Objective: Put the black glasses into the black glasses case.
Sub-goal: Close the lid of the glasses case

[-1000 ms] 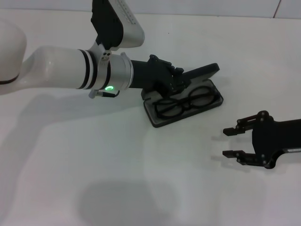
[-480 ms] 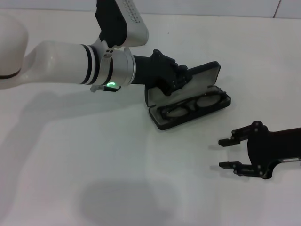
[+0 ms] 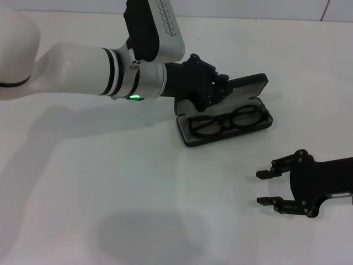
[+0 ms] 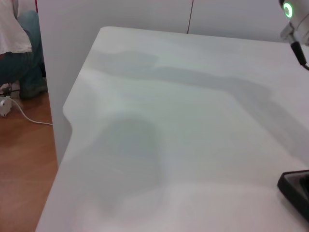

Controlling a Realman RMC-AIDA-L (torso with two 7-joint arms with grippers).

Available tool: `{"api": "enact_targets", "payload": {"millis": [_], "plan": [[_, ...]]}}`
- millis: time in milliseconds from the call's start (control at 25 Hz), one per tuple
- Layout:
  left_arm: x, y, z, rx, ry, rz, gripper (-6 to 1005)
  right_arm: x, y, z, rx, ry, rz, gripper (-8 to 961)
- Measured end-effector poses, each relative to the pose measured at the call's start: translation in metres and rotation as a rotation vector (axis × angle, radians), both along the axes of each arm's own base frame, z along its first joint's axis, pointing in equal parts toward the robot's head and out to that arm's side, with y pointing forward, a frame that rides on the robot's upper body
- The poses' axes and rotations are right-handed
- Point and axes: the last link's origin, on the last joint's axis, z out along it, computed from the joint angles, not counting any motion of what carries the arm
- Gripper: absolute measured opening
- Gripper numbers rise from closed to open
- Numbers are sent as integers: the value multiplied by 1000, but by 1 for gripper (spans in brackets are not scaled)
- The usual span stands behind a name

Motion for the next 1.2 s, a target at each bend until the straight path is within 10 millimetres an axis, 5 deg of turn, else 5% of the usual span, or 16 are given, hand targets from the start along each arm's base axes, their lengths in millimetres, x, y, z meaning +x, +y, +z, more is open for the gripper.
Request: {"api": "enact_targets", "payload": {"millis": [840,1200], "plan": [[25,-13,-14,-110,55,-192,229,8,-4,-4,5,35,-30,435],[40,-8,10,-89,-131,-86,311,8,-3,-2,8,33,-30,434]]}}
